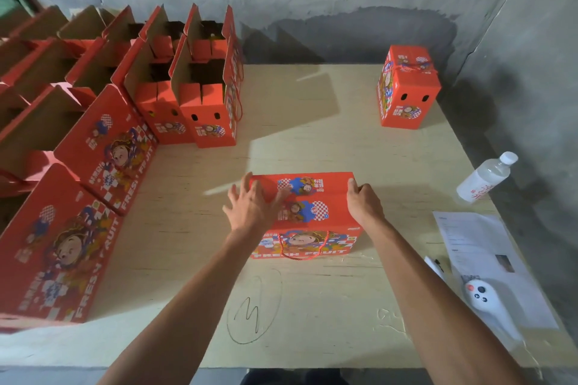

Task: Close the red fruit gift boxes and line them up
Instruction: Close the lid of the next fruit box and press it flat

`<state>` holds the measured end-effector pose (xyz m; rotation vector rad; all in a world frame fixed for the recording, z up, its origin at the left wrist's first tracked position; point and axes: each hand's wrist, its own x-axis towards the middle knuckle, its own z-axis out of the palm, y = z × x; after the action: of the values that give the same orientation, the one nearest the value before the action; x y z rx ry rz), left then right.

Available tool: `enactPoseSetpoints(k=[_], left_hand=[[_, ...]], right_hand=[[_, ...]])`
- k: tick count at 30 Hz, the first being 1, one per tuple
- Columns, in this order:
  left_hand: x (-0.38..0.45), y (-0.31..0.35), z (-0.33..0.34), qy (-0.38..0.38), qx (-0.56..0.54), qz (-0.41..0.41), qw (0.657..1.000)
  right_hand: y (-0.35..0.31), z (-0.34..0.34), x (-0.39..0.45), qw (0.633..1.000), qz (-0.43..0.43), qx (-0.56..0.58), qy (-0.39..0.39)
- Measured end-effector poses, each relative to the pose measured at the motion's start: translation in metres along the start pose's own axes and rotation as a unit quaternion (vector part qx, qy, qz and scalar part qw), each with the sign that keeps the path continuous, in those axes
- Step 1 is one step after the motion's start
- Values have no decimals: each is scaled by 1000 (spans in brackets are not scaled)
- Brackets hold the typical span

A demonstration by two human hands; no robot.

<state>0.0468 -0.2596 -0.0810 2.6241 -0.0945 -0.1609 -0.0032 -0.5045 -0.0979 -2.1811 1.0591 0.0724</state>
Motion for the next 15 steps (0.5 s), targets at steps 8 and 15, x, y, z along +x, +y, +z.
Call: enactPoseSetpoints(k=[8,15], left_hand=[[0,-34,7,-59,-435,-189,878],[13,-35,10,-32,-427,-208,879]], right_hand=[[5,2,7,998,-12,55,-5],[4,4,10,998,-11,63,8]])
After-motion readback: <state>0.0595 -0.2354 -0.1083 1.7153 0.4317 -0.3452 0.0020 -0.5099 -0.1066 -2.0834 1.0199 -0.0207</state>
